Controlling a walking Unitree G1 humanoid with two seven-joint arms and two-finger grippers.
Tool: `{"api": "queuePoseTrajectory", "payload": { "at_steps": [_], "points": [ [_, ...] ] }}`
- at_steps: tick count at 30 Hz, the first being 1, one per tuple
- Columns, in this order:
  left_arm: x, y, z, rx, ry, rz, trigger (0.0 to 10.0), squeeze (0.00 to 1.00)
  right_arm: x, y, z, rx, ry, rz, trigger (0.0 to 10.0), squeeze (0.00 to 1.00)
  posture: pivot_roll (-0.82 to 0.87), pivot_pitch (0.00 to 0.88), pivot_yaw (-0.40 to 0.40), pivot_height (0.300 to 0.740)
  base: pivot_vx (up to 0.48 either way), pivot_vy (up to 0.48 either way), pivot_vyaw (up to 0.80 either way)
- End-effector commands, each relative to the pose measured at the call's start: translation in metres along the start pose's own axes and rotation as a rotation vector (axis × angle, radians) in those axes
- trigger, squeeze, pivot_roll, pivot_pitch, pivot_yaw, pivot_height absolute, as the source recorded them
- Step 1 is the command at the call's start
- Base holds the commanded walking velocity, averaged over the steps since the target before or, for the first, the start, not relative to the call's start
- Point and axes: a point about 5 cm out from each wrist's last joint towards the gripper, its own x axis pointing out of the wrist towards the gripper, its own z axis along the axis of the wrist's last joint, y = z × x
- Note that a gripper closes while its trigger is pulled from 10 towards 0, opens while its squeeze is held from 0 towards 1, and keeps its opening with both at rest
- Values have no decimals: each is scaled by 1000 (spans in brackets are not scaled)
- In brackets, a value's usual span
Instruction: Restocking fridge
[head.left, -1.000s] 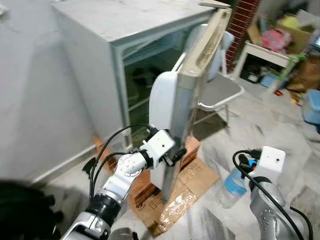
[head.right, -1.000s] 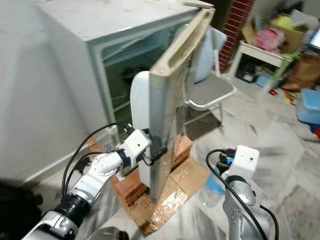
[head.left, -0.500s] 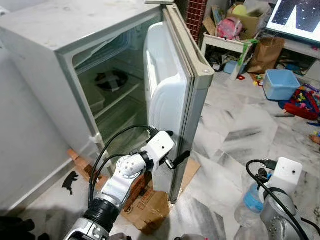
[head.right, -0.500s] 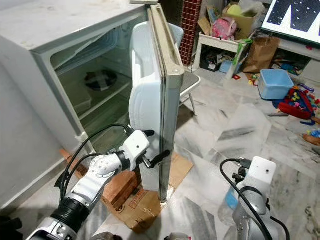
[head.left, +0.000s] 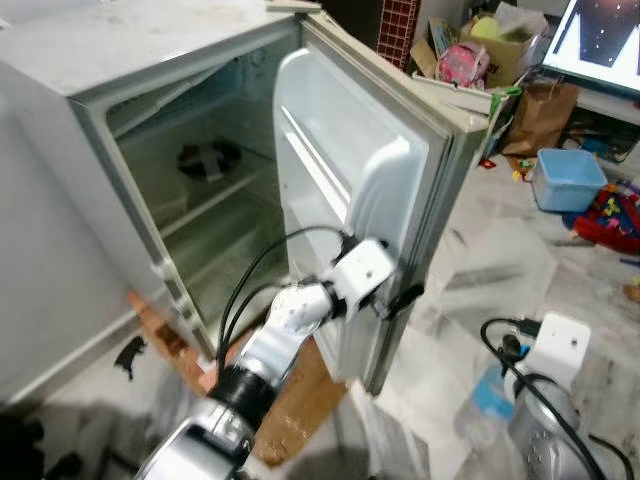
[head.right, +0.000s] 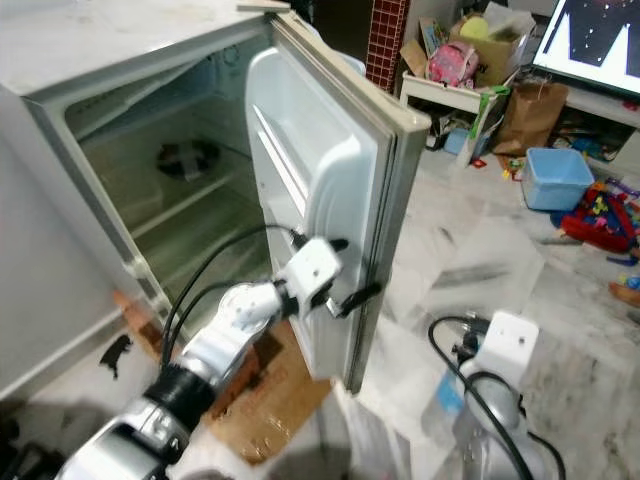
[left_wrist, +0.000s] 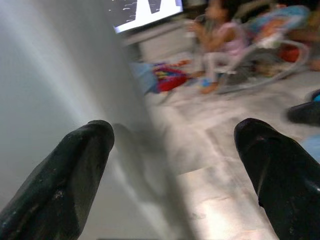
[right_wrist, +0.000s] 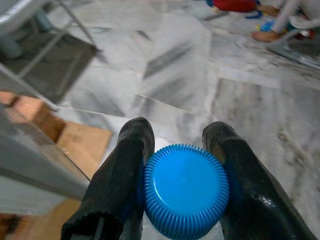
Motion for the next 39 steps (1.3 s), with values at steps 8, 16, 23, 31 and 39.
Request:
{"api": "queuePoseTrajectory", "payload": {
  "at_steps": [8, 16, 23, 31, 39],
  "points": [
    [-21, 28, 9, 70, -92, 188, 10000, 0, 0, 1, 11, 13, -47, -9, 10000, 0, -68, 10, 19, 740, 0, 0, 0],
    [-109, 61, -29, 18, 15, 612, 10000, 0, 9, 7, 17, 13, -49, 19, 10000, 0, -27, 17, -3, 740, 0, 0, 0],
    [-182, 68, -65, -40, 181, 918, 10000, 0, 20, 20, 25, -4, -50, 95, 10000, 0, 7, 20, -38, 740, 0, 0, 0],
    [-201, 67, -62, -23, 212, 991, 10000, 0, 24, 32, 36, -20, -83, 170, 10000, 0, 34, 25, -58, 740, 0, 0, 0],
    [-201, 69, -60, -51, 229, 1037, 10000, 0, 26, 61, 49, -8, -127, 324, 10000, 0, 29, 30, -46, 740, 0, -413, 759]
  ]
}}
